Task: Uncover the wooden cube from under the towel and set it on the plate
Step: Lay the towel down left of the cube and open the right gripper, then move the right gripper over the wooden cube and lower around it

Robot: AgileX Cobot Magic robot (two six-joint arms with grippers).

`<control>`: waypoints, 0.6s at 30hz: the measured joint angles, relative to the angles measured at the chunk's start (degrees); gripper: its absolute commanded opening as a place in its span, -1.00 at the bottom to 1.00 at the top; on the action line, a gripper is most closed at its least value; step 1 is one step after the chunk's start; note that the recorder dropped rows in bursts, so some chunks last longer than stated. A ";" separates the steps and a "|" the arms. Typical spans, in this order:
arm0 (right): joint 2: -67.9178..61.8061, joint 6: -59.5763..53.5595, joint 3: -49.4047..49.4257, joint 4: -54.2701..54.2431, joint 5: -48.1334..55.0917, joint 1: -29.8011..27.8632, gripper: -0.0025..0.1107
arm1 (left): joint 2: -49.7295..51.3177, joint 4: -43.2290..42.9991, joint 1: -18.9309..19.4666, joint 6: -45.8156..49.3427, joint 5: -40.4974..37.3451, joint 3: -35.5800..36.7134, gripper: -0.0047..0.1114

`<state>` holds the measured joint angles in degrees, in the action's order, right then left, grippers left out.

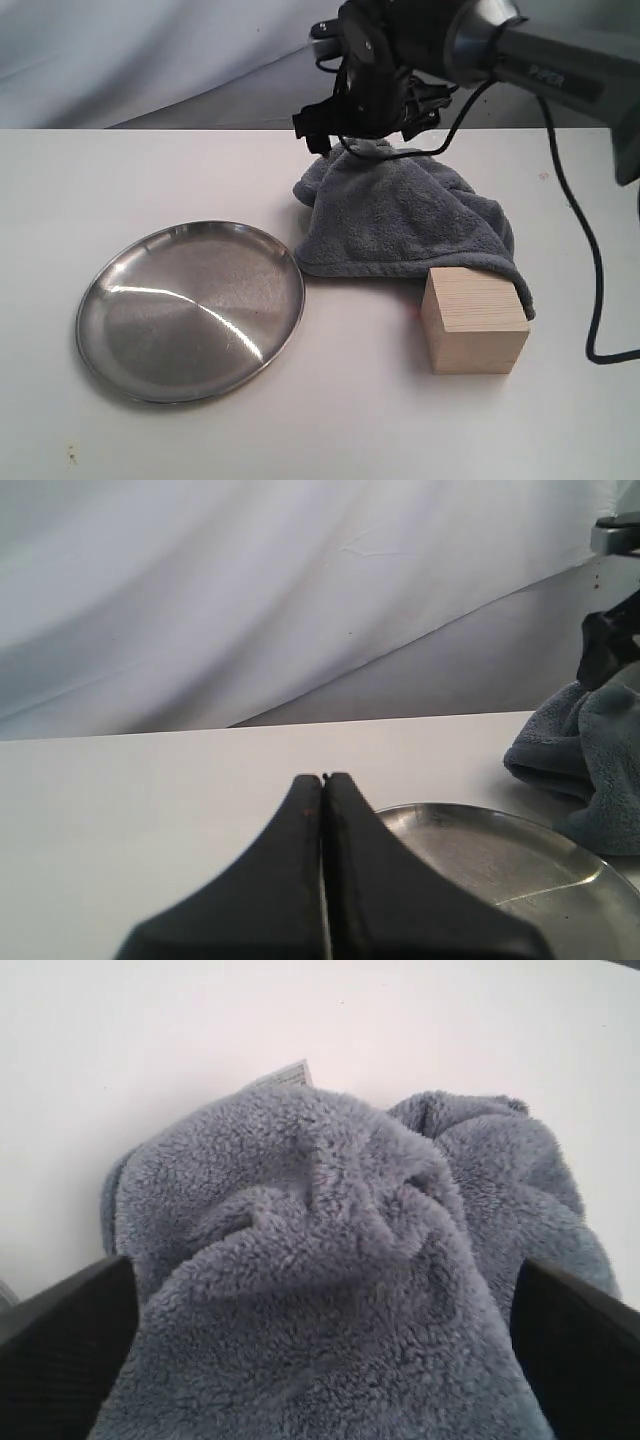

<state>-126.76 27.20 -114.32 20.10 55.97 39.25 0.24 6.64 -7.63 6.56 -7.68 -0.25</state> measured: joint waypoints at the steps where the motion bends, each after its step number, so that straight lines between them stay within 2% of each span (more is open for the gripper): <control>1: 1.01 0.00 0.00 0.00 0.59 0.00 0.67 | 0.00 0.00 0.00 0.00 0.00 0.00 -0.92; 9: 6.59 0.00 0.00 -0.13 12.08 0.00 0.62 | 0.00 0.00 0.00 0.00 0.00 0.00 -0.92; 18: 14.55 -1.10 6.56 -7.18 13.71 1.66 0.60 | 0.00 0.00 0.00 0.00 0.00 0.00 -0.92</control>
<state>-112.22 26.10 -107.76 12.91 69.69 40.91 0.24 6.64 -7.63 6.56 -7.68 -0.25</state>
